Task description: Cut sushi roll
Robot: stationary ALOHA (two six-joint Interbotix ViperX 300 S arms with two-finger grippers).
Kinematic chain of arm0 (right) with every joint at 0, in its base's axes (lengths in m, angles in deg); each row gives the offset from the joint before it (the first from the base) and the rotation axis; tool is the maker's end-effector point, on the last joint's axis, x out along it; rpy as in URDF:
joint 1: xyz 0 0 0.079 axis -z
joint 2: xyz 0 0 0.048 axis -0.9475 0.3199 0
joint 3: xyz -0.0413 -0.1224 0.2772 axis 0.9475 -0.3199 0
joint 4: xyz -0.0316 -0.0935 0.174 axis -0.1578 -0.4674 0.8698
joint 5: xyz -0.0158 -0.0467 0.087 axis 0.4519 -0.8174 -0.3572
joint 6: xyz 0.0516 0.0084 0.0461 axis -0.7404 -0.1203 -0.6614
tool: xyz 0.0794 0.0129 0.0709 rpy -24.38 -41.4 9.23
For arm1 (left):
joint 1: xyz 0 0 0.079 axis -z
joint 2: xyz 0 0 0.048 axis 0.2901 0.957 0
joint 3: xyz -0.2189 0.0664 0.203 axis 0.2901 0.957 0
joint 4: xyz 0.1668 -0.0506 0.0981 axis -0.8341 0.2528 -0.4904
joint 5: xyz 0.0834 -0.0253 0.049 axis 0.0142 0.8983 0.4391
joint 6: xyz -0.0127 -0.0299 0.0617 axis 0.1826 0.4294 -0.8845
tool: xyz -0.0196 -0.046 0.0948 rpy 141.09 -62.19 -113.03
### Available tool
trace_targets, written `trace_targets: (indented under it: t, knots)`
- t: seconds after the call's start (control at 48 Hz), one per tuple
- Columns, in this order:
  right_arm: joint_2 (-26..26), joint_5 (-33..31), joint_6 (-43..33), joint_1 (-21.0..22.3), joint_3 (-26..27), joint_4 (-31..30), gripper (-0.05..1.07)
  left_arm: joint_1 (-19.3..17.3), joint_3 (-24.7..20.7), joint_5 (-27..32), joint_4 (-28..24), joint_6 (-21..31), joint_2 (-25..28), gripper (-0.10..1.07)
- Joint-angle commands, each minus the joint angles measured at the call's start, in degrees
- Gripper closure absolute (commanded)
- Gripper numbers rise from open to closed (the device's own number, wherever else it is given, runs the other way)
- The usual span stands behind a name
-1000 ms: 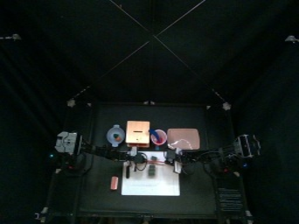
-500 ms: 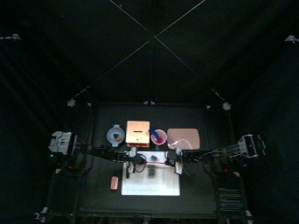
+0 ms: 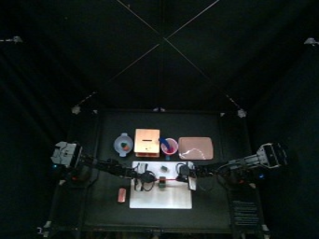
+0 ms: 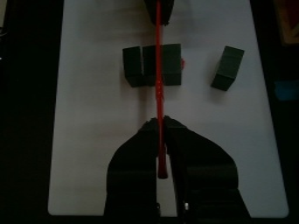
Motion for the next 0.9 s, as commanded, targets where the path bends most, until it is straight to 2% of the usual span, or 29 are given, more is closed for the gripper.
trace_targets:
  t: [0.0, 0.167, 0.542, 0.875]
  knots:
    - [-1.1, -0.5, 0.1, 0.9, 0.7, -1.6, 0.64, 0.7, 0.4, 0.4, -0.2, -0.3, -0.4, 0.69]
    - [-0.1, -0.6, 0.1, 1.1, 0.4, -2.1, 0.64, 0.7, 0.4, 0.4, -0.1, -0.3, 0.8, 0.69]
    - [7.6, -0.6, 0.0, 0.3, 0.7, -0.4, 0.64, 0.7, -0.2, 3.3, 0.0, -0.3, 6.1, 0.69]
    - [6.4, -1.7, 0.0, 1.1, 0.5, -1.1, 0.64, -0.8, -0.4, 5.7, -1.1, -0.4, 6.1, 0.69]
